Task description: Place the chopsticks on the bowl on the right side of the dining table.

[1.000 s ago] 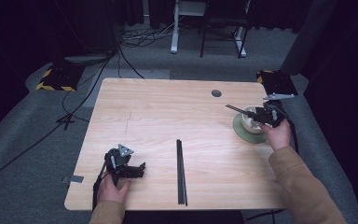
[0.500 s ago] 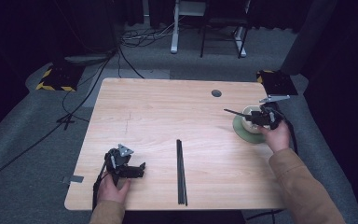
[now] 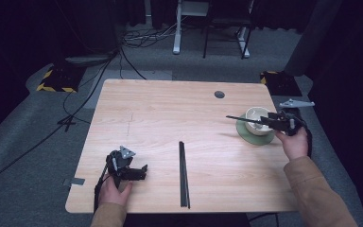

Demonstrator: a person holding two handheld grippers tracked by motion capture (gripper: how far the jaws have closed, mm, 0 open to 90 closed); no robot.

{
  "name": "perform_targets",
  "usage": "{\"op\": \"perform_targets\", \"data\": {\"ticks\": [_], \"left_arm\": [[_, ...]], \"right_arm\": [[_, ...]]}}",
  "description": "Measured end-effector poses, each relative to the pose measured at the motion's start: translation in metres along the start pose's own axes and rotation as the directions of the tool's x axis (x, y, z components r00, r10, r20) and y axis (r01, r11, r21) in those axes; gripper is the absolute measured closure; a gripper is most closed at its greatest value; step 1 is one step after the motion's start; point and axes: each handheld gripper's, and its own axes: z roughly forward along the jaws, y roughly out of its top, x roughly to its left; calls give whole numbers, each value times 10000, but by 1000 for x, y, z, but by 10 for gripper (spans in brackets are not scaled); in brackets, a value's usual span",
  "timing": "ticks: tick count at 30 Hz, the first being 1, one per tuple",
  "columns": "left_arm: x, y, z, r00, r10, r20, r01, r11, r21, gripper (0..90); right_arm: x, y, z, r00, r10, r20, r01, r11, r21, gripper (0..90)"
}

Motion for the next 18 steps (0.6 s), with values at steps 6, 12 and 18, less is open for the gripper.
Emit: {"op": "perform_targets", "data": {"ticks": [6,12,18], "left_arm": [[0,1,0,10000,-6,15,6,10000,22,2],[0,1,1,10000,4,20,-4,10000,-13,2],[0,1,1,10000,4,21,-4,10000,-12,3]], "right_arm": [[-26,-18,-22,9966,617,544,-611,9980,-139,502],[-38,-32,-17,9960,364,822,-402,9982,451,428],[-45,-40,-9,9898,504,1336,-603,9956,711,410]]}}
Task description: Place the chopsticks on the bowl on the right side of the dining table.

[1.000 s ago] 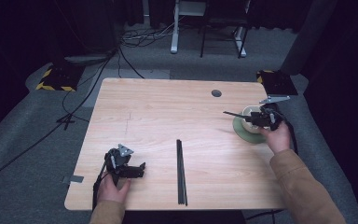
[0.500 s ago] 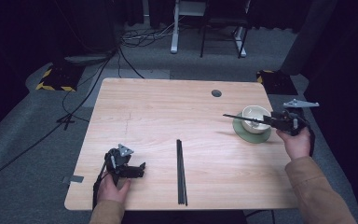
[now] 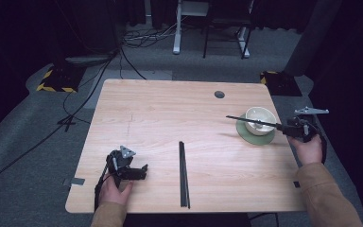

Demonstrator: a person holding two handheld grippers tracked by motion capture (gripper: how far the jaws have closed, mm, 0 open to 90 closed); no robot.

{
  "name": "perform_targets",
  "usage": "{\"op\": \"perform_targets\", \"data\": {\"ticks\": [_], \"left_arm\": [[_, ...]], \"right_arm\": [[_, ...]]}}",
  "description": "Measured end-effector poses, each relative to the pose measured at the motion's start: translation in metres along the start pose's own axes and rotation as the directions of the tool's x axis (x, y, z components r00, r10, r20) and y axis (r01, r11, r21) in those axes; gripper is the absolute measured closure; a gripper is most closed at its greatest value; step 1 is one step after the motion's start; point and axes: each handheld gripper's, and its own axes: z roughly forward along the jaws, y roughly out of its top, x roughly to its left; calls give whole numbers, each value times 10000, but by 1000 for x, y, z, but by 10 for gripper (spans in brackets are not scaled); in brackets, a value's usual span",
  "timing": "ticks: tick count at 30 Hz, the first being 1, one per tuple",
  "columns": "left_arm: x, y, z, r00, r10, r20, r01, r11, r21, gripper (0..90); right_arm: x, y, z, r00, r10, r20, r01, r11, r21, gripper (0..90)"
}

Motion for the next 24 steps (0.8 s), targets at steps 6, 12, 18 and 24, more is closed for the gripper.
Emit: {"op": "perform_targets", "data": {"ticks": [6,12,18,24], "left_arm": [[0,0,0,10000,-16,2,16,10000,-4,2],[-1,-1,-1,10000,-47,-38,47,10000,12,2],[-1,-1,-1,10000,-39,-59,39,10000,6,2],[-1,-1,-1,10000,-33,-70,33,10000,4,3]], "right_arm": [[-9,-3,6,9994,186,296,-191,9997,168,413],[-19,-3,9,9980,338,527,-346,9993,147,421],[-26,0,1,9963,391,769,-379,9991,-169,432],[-38,4,-4,9882,720,1350,-679,9971,-349,437]]}}
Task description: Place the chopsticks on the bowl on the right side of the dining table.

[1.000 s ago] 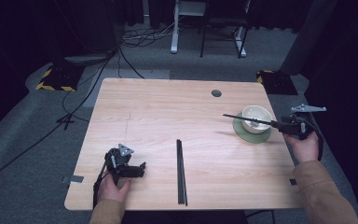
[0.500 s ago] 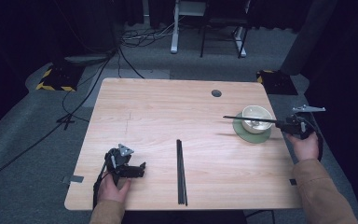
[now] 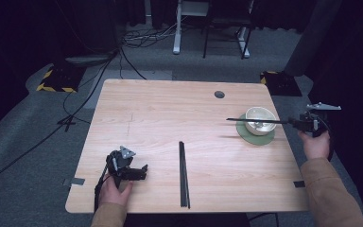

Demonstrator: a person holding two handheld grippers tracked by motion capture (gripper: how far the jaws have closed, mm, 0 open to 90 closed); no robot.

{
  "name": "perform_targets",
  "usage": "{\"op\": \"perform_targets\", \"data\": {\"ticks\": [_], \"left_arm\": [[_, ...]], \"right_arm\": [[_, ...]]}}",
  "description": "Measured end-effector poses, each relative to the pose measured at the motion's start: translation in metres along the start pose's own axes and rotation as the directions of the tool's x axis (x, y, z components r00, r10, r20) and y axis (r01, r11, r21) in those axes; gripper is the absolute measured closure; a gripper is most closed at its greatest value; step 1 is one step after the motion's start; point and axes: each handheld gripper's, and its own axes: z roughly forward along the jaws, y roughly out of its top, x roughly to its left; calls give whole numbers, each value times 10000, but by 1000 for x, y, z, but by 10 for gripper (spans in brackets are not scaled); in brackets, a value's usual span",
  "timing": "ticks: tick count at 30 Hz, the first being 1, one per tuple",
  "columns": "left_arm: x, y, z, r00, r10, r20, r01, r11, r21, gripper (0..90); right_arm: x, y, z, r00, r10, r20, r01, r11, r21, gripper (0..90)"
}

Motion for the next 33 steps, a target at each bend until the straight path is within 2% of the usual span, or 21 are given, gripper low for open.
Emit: {"op": "perform_targets", "data": {"ticks": [1,8,11,14,16,21,29,33], "left_arm": [[0,0,0,10000,-1,-6,1,10000,-4,2],[0,0,0,10000,2,-11,-2,10000,-4,2],[0,0,0,10000,0,-6,0,10000,-2,2],[0,0,0,10000,0,-12,0,10000,-4,2],[0,0,0,10000,2,-11,-2,10000,-5,3],[0,0,0,10000,-6,10,6,10000,0,2],[0,0,0,10000,-4,9,4,10000,3,2],[0,0,0,10000,1,-7,-1,10000,-3,2]], "right_arm": [[-1,0,1,9998,188,39,-189,9998,60,437],[-10,-7,16,9984,340,449,-353,9989,297,440],[-11,-8,19,9977,511,442,-527,9980,357,439],[-13,-10,22,9981,467,410,-483,9981,392,440],[-12,-10,23,9973,640,347,-654,9970,408,439],[-10,-10,24,9987,441,262,-452,9980,449,440],[-6,-9,26,9986,479,221,-490,9972,560,439],[-10,-9,23,9987,431,276,-442,9980,442,439]]}}
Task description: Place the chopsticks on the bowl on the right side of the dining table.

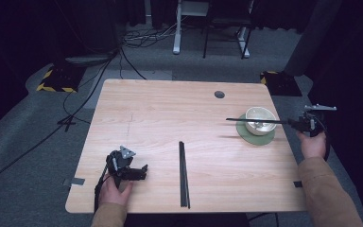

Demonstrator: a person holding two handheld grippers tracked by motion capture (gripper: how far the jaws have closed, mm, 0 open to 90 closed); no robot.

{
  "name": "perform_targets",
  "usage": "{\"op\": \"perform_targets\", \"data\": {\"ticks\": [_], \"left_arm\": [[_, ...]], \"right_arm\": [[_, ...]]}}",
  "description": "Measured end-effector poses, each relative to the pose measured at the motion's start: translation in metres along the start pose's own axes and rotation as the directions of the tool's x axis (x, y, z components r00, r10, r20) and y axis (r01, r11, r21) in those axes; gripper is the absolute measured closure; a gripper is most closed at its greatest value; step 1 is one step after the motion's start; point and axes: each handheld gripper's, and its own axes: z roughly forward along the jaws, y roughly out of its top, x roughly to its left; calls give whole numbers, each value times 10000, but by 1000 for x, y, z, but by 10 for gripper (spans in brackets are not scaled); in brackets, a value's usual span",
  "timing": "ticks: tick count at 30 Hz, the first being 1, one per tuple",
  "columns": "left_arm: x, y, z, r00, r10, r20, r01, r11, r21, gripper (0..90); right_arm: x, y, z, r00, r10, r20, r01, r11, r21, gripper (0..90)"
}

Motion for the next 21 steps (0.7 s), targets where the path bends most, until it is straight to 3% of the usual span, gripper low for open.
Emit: {"op": "perform_targets", "data": {"ticks": [9,14,21], "left_arm": [[0,0,0,10000,-8,22,8,10000,6,3],[0,0,0,10000,-11,16,11,10000,4,2],[0,0,0,10000,-6,19,6,10000,9,3]], "right_arm": [[-2,4,-11,10000,10,-33,-11,9995,-305,439],[-3,4,-6,9995,282,-111,-285,9992,-282,439],[0,5,-1,9994,254,-232,-259,9995,-203,439]]}}
